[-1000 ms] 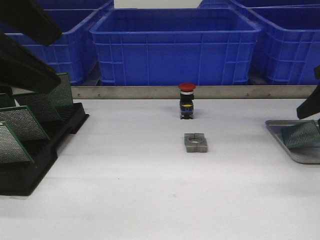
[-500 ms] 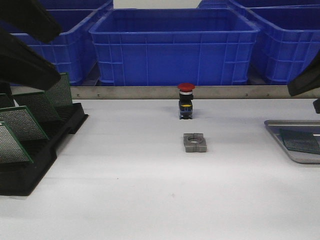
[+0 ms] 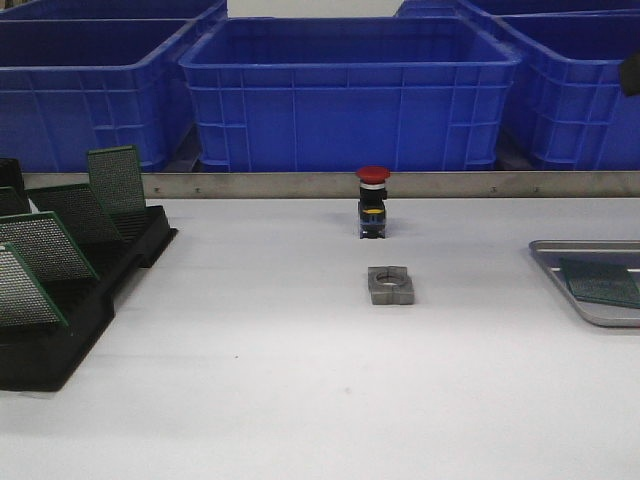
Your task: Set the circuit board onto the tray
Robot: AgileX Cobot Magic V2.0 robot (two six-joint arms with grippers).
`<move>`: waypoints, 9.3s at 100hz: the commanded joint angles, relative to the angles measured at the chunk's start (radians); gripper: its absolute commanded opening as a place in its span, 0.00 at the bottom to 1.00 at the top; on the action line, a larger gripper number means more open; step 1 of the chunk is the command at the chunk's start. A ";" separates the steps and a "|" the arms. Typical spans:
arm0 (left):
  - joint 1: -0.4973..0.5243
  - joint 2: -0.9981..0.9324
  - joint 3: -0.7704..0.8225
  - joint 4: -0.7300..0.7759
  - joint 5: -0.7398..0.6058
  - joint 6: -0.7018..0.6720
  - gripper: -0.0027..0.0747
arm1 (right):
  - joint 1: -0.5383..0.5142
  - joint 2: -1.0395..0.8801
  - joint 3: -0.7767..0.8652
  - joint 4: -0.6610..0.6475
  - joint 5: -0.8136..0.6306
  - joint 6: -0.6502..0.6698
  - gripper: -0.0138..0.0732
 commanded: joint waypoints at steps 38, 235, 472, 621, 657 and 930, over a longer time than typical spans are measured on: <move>0.193 0.140 -0.025 0.183 -0.071 -0.002 0.72 | -0.007 -0.106 -0.018 0.049 0.059 -0.014 0.65; 0.196 0.146 -0.032 0.165 -0.296 0.019 0.01 | -0.007 -0.106 -0.018 0.048 0.053 -0.014 0.65; -0.299 0.318 -0.032 -0.493 0.117 0.043 0.36 | 0.728 0.274 -0.118 0.055 0.087 -0.556 0.08; -0.299 0.318 -0.032 -0.494 0.004 0.041 0.84 | 0.106 0.407 -0.118 0.059 -0.322 -0.065 0.44; -0.299 0.318 -0.032 -0.494 0.008 0.037 0.83 | 0.080 0.370 -0.118 0.043 -0.198 -0.065 0.68; -0.205 -0.955 0.559 -0.329 -0.570 -0.491 0.01 | 0.367 -1.236 0.398 -0.141 -0.272 0.043 0.09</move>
